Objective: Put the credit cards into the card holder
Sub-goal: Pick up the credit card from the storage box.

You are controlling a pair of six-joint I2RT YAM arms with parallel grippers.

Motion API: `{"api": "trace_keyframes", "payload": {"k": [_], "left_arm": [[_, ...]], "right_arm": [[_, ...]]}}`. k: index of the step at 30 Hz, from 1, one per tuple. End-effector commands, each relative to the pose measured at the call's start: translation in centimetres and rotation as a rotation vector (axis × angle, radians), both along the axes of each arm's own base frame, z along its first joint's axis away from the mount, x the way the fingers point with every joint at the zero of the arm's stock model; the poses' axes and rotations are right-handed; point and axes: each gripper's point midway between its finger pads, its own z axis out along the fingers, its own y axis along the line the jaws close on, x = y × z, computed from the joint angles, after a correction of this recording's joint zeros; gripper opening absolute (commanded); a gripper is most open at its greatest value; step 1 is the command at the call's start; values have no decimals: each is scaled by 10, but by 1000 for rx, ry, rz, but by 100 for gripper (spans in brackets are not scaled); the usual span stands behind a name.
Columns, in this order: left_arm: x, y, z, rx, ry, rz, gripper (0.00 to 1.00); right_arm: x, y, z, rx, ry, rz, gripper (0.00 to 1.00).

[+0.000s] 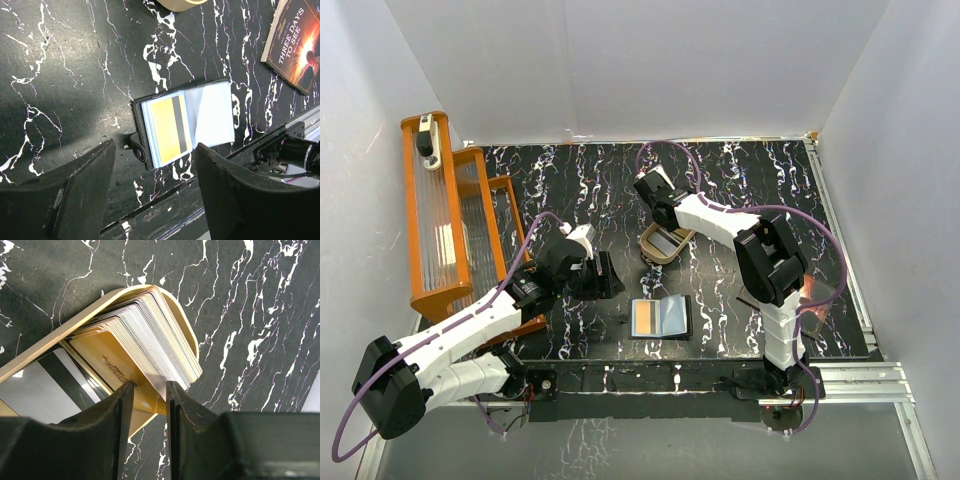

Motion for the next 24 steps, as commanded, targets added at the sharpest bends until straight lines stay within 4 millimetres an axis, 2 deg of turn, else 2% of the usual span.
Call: {"api": "trace_keyframes", "payload": {"k": [1,8,16,24], "left_arm": [[-1,-2,9,-24,-13,-10,64],[-3,-3,7,-32,-4,-9,63],[-5,-9,8,-67,9,-22,63],[-11,-19,19,-114,26,-67,64]], "right_arm": [[15,0,28,40,-90,-29,28],[10,4,37,79,-79,-26,16],[-6,13,40,151,-34,16,1],[-19,19,50,175,-14,44,0]]}}
